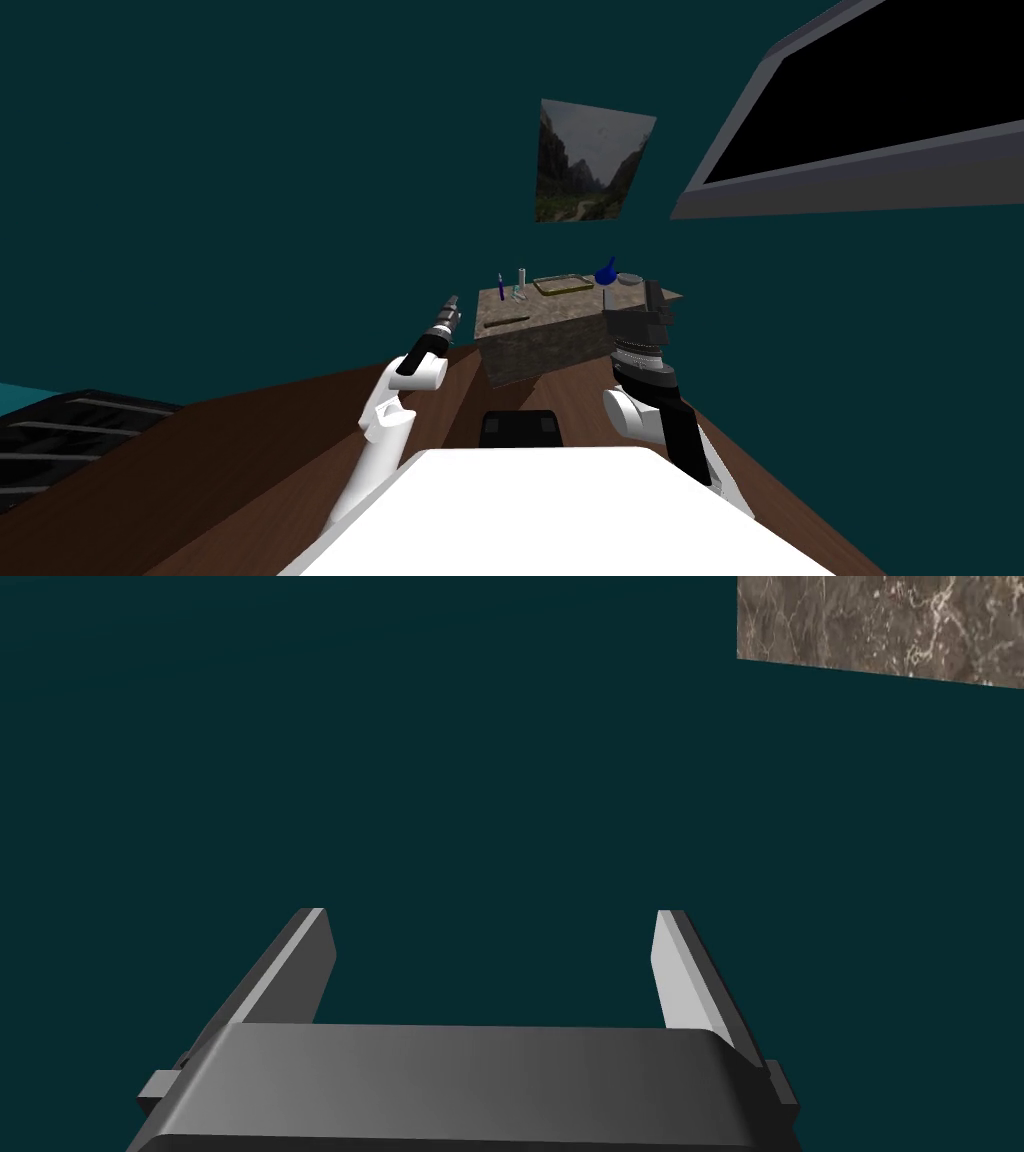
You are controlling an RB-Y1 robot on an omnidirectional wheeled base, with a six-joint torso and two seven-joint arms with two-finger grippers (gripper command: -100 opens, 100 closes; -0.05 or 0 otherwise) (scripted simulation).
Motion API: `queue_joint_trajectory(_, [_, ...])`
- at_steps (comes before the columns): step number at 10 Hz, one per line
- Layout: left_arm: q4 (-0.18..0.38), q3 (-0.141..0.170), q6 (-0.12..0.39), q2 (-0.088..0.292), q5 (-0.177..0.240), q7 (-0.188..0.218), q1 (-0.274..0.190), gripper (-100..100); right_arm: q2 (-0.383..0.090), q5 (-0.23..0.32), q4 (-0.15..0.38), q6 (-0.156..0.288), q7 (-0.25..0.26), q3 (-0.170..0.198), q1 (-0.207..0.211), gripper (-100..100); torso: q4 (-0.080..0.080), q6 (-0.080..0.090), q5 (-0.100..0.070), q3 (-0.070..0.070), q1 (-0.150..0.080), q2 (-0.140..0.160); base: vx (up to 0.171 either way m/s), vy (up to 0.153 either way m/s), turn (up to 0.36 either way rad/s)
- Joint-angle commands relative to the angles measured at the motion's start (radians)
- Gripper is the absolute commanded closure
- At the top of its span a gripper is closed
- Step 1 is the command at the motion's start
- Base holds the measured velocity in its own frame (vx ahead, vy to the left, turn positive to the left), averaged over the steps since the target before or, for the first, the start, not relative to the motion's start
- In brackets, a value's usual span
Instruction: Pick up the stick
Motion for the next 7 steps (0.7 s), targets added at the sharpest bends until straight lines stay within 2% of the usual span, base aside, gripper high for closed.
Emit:
queue_joint_trajectory(1, [0.004, 0.000, 0.050, -0.001, -0.001, 0.000, -0.006, -100, 0.000, 0.000, 0.000, 0.000, 0.000, 0.000, 0.000, 0, 0.000, 0.000, 0.000, 0.000, 0.000, 0.000, 0.016, 0.019, -0.051])
queue_joint_trajectory(2, [0.004, 0.000, 0.065, -0.001, -0.001, 0.000, -0.006, -100, 0.000, 0.000, 0.000, 0.000, 0.000, 0.000, 0.000, 0, 0.000, 0.000, 0.000, 0.000, 0.000, 0.000, 0.008, 0.012, 0.015])
queue_joint_trajectory(3, [0.014, -0.001, 0.104, -0.006, -0.003, 0.000, -0.025, -100, 0.000, 0.000, 0.000, 0.000, 0.000, 0.000, 0.000, 0, 0.000, -0.001, 0.000, 0.000, 0.000, 0.000, 0.021, 0.012, -0.081])
queue_joint_trajectory(5, [0.014, -0.001, 0.144, -0.006, -0.003, 0.000, -0.025, -100, 0.000, 0.000, 0.000, 0.000, 0.000, 0.000, 0.000, 0, 0.000, 0.000, 0.000, 0.000, 0.000, 0.000, 0.016, 0.008, -0.024])
queue_joint_trajectory(6, [0.024, -0.001, 0.184, -0.011, -0.004, 0.001, -0.044, -100, 0.000, 0.000, 0.000, 0.000, 0.000, 0.000, 0.000, 0, 0.000, -0.001, 0.000, 0.000, -0.001, 0.000, 0.022, -0.001, -0.073])
queue_joint_trajectory(7, [0.024, -0.001, 0.209, -0.011, -0.004, 0.001, -0.044, -100, 0.000, 0.000, 0.000, 0.000, 0.000, 0.000, 0.000, 0, 0.000, 0.000, 0.000, 0.000, -0.001, 0.000, 0.026, 0.002, -0.042])
